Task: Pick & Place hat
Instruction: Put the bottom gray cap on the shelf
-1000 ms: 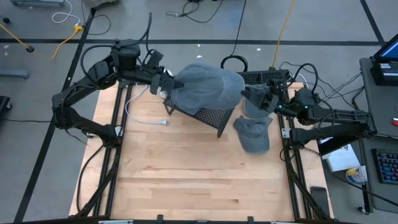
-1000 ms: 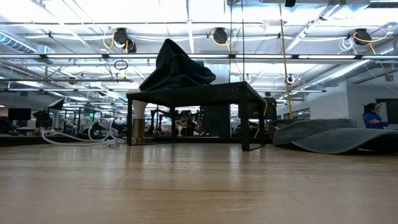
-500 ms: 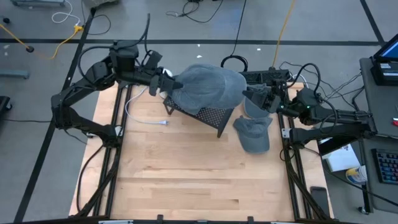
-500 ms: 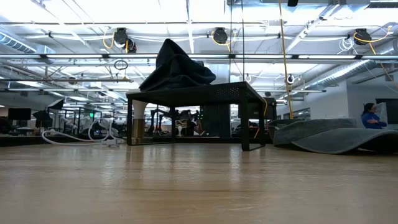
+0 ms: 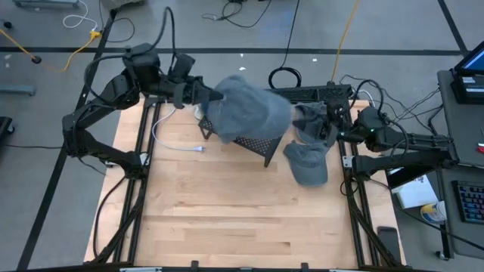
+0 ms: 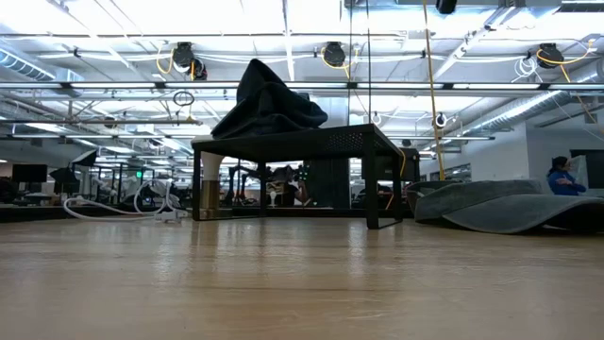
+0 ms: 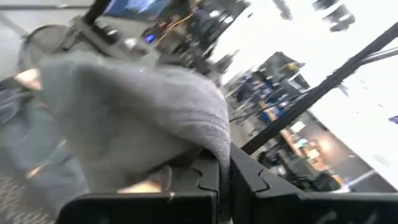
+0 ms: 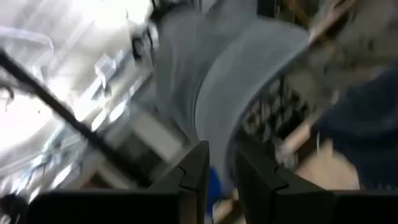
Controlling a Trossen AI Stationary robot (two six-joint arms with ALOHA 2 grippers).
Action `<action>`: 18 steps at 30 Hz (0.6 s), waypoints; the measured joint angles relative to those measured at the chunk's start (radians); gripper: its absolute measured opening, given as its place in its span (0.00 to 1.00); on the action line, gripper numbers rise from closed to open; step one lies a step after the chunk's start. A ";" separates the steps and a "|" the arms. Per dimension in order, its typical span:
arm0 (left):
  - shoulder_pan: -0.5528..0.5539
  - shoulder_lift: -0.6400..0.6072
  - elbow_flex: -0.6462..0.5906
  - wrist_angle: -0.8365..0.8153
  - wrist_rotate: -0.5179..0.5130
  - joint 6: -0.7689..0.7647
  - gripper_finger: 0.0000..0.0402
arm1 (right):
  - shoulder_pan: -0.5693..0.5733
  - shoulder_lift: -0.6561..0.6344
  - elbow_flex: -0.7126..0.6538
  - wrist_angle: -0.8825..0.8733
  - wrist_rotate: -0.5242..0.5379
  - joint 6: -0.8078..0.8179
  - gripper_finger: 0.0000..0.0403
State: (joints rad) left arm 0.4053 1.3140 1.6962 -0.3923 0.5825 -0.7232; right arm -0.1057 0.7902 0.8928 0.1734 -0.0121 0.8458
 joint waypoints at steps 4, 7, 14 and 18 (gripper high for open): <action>0.015 0.000 0.000 0.081 0.020 -0.060 0.01 | 0.008 -0.039 0.000 -0.176 -0.073 0.009 0.17; 0.033 0.000 0.000 0.125 0.030 -0.098 0.01 | 0.022 -0.075 0.000 -0.276 -0.098 0.007 0.17; 0.046 0.043 0.000 0.231 0.073 -0.150 0.01 | 0.036 -0.151 0.000 -0.234 -0.211 -0.030 0.14; 0.047 0.082 0.000 0.232 0.076 -0.149 0.01 | 0.036 -0.179 0.000 -0.137 -0.256 -0.032 0.14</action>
State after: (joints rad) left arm 0.4523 1.3962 1.6962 -0.1608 0.6588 -0.8722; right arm -0.0700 0.6116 0.8928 0.0363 -0.2680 0.8139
